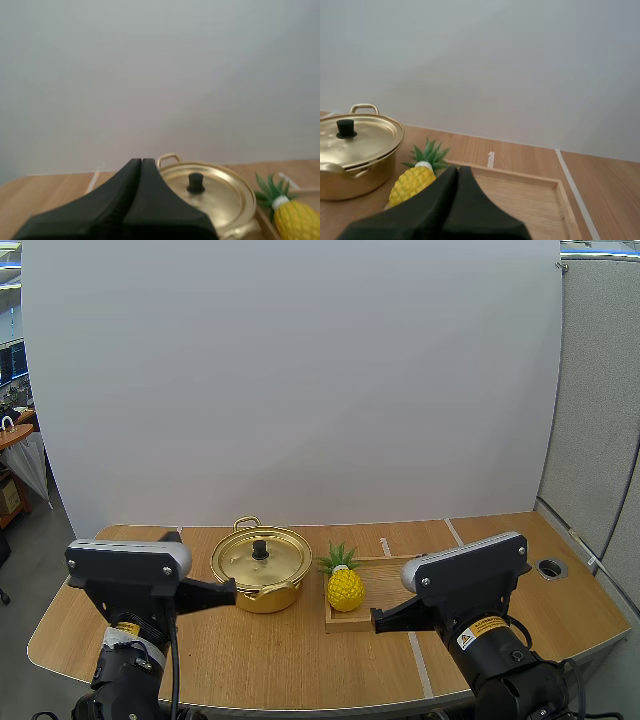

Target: Open the pot, put the grape inside, and close it

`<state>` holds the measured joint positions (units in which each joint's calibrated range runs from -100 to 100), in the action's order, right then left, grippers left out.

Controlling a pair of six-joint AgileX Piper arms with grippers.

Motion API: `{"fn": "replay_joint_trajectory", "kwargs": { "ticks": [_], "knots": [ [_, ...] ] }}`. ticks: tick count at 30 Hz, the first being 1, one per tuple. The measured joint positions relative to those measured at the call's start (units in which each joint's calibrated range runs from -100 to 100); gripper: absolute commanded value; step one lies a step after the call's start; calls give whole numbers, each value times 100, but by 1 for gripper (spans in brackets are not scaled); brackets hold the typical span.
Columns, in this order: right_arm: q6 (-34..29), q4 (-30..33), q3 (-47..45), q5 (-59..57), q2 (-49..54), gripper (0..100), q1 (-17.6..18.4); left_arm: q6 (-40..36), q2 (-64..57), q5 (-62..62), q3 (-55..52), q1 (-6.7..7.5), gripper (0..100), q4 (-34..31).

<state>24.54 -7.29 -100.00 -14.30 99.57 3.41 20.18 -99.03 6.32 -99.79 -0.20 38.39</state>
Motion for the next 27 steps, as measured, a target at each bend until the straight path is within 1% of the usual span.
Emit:
{"fn": "replay_joint_trajectory", "kwargs": {
  "ticks": [2,4,6,7,8,11,12,23,25,27],
  "knots": [
    [0,0,0,-191,0,0,0,13,0,213,0,0,0,-82],
    [0,0,0,-381,0,0,0,65,0,751,0,0,0,-220],
    [0,0,0,-425,0,0,0,77,0,869,-13,0,0,-281],
    [0,0,0,-479,0,0,0,104,0,1349,-21,0,0,-408],
    [0,0,0,-475,0,0,0,103,0,1412,-21,0,0,-457],
    [0,0,0,-532,0,0,-26,103,0,2454,-21,-6,0,-574],
    [0,0,0,-532,0,0,-26,33,0,2560,-21,-6,0,-613],
    [0,0,0,-532,0,0,-26,-170,0,2558,-21,-32,0,-803],
    [0,0,0,-532,0,0,-26,-432,0,2558,-21,-32,0,-987],
    [0,0,0,-532,0,0,-26,-921,0,2525,-21,-32,0,-1418]
  ]
}}
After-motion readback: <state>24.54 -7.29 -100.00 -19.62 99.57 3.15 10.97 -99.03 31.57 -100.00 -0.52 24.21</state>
